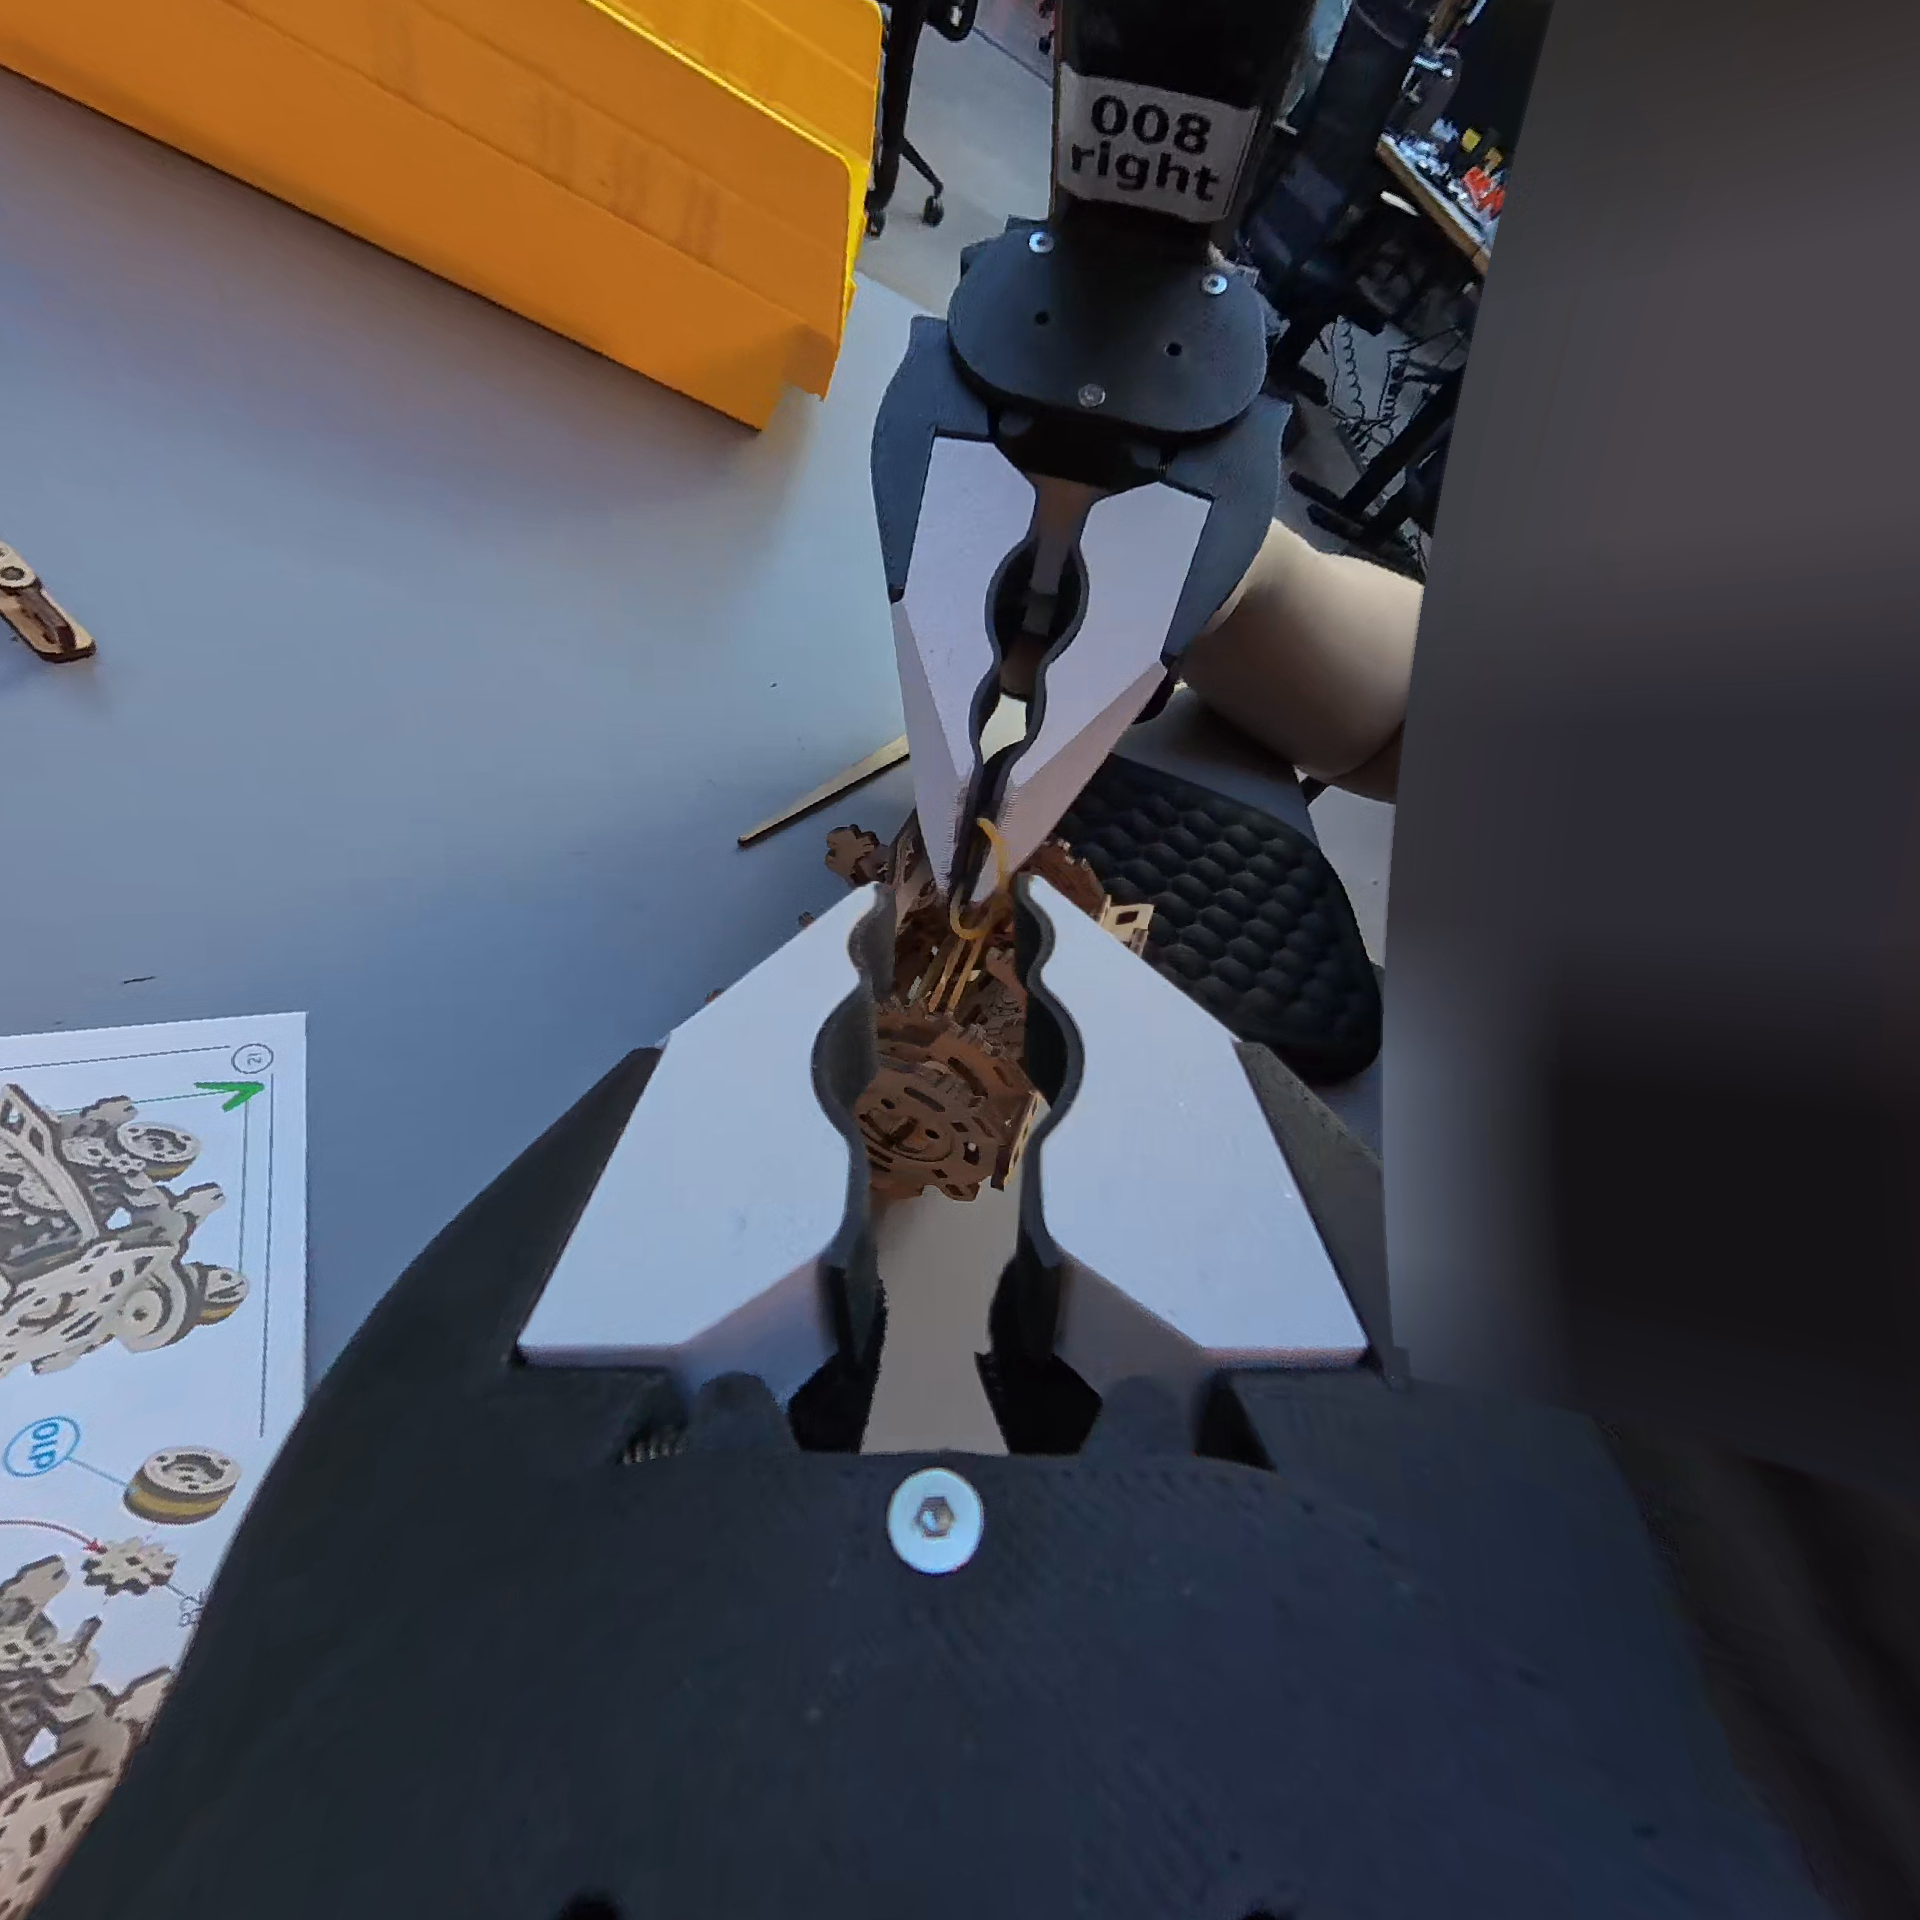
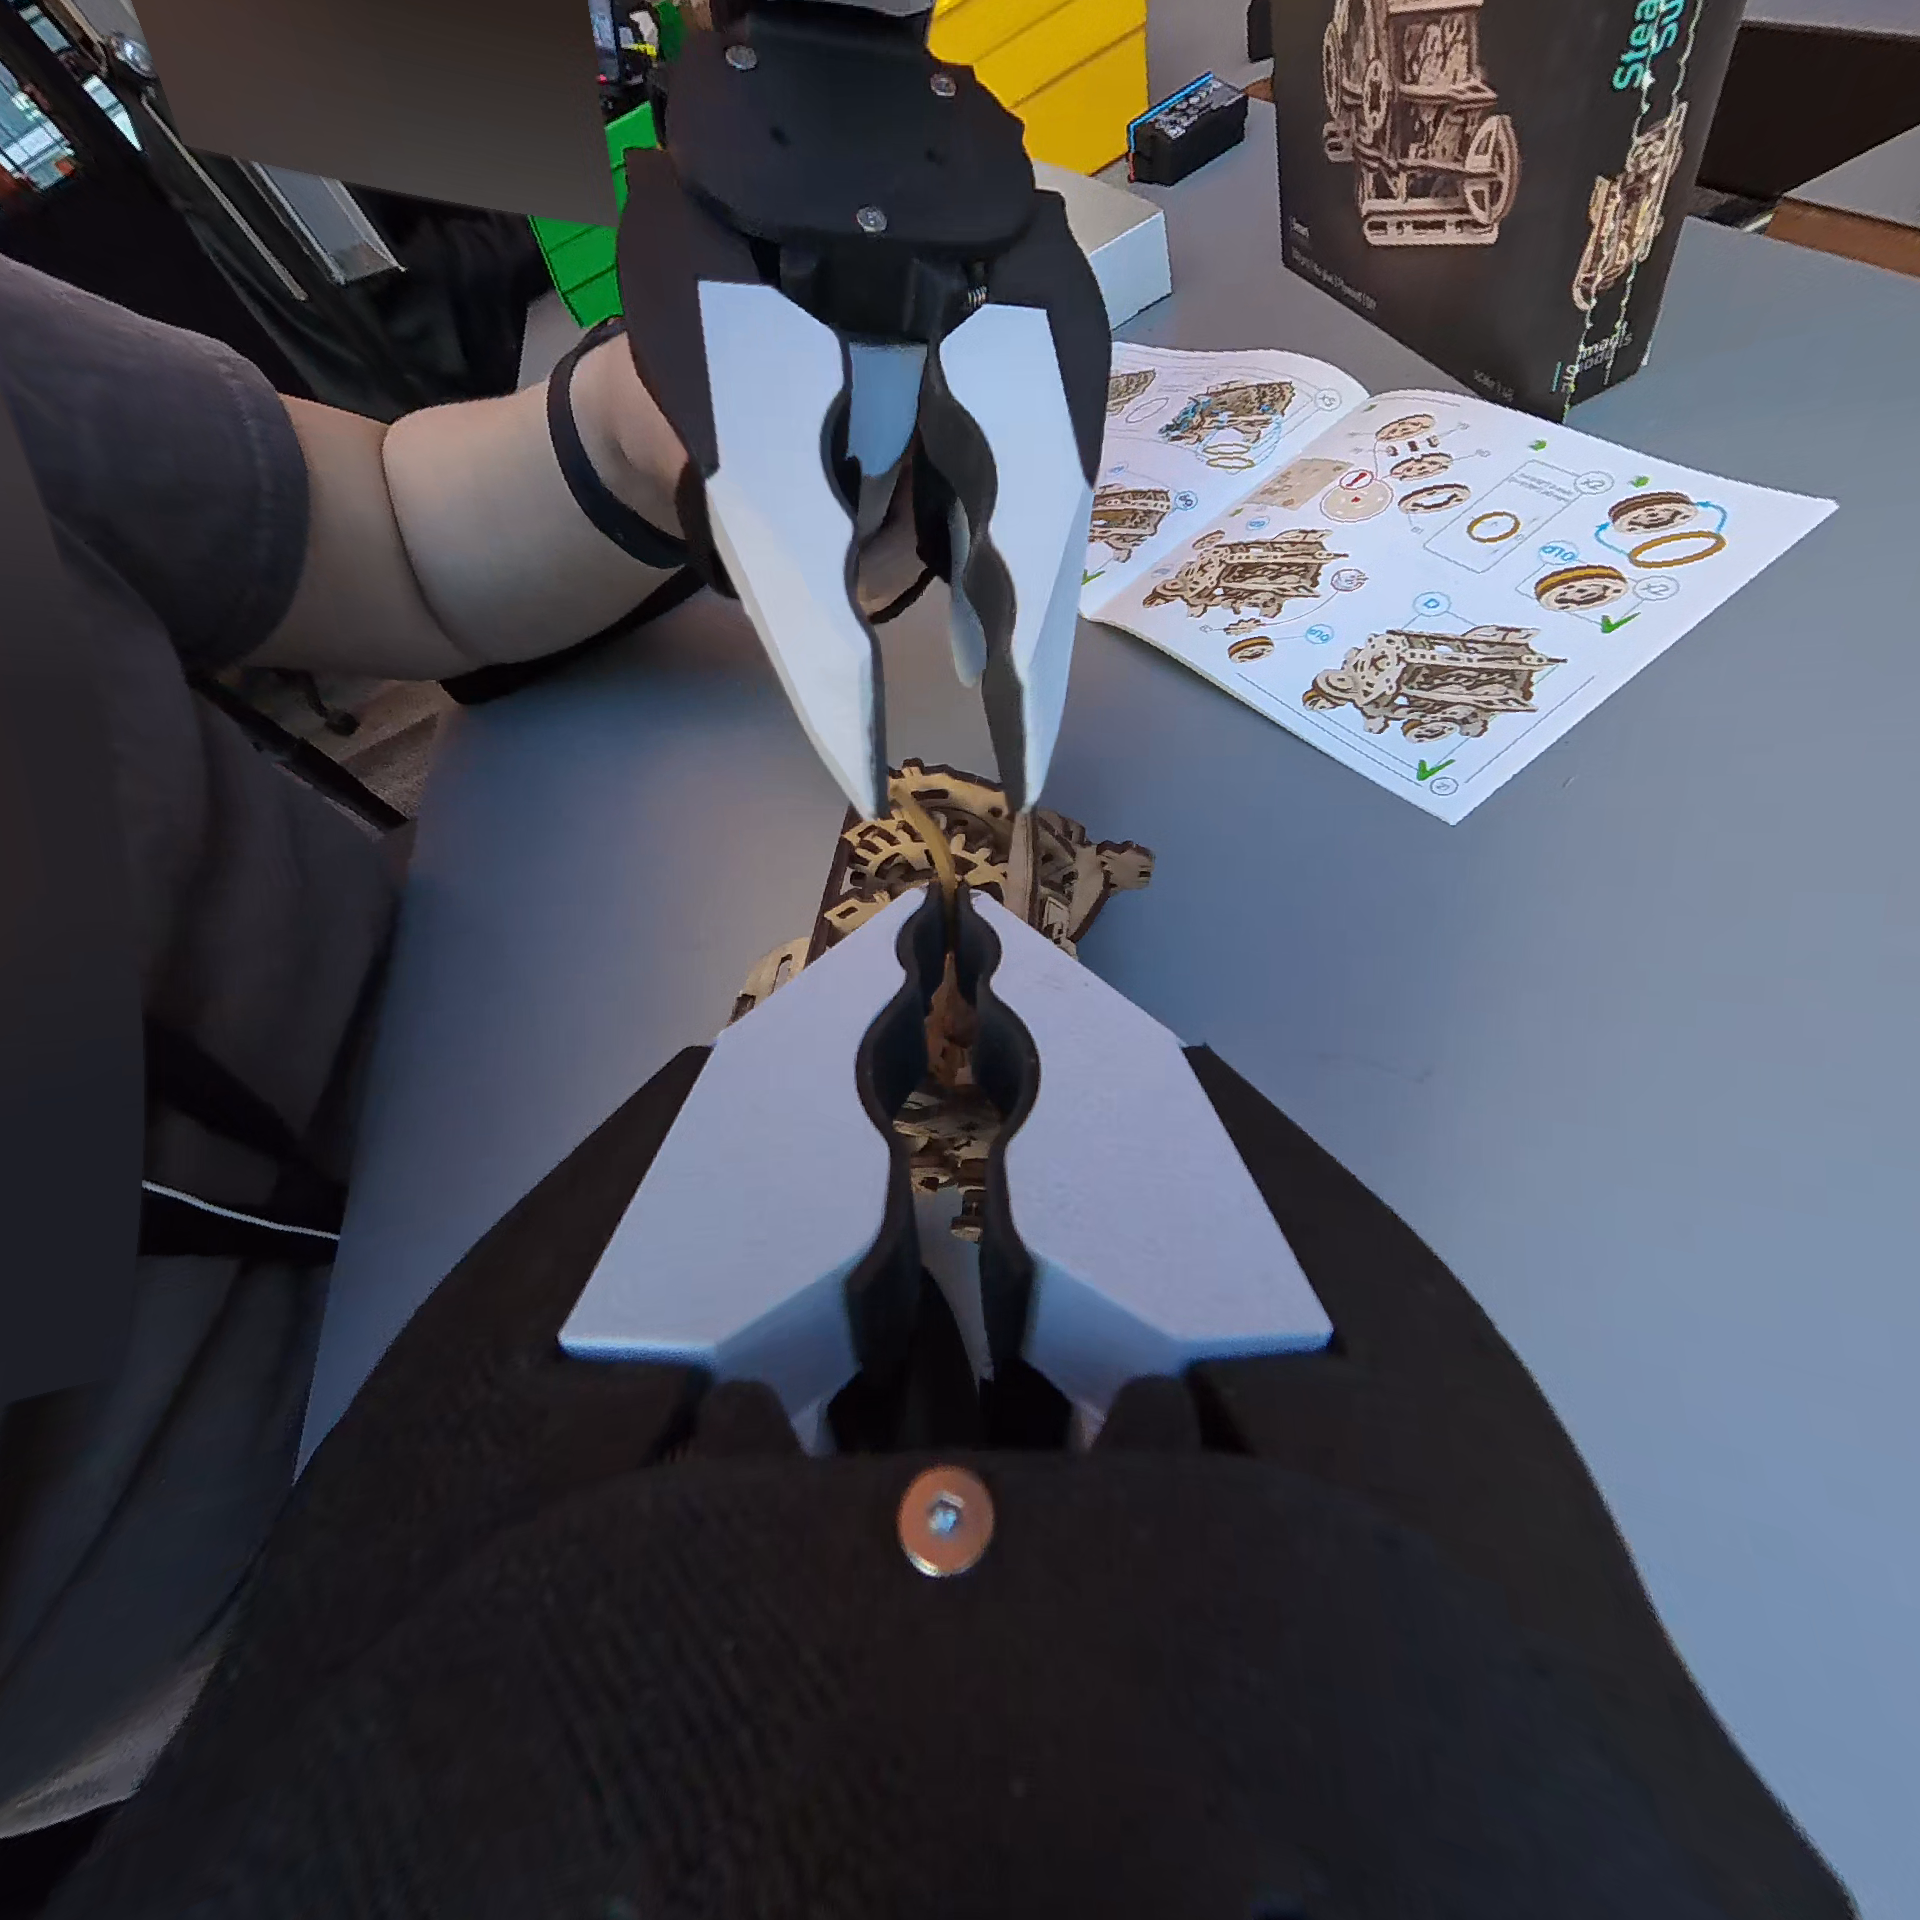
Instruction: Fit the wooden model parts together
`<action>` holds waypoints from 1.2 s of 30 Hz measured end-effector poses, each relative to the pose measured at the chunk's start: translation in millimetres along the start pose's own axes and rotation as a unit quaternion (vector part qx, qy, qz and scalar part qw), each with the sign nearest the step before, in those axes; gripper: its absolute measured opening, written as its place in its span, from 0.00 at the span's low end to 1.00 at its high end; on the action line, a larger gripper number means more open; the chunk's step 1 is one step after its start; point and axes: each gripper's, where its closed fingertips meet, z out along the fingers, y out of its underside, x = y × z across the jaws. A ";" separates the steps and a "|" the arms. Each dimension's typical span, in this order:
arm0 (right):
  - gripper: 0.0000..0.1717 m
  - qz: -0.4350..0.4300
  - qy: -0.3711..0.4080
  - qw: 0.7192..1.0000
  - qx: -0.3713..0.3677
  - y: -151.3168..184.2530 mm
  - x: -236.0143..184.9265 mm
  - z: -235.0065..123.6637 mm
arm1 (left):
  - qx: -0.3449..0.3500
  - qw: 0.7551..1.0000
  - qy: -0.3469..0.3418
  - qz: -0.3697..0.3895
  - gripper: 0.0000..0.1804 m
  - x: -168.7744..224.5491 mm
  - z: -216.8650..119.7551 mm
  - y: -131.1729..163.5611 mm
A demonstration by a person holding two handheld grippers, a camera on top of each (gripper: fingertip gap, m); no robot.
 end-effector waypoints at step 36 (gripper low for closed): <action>0.05 -0.321 0.289 0.901 -0.052 -22.3 22.2 -1.9 | 0.084 0.984 -0.006 -0.160 0.00 -9.7 9.1 -19.3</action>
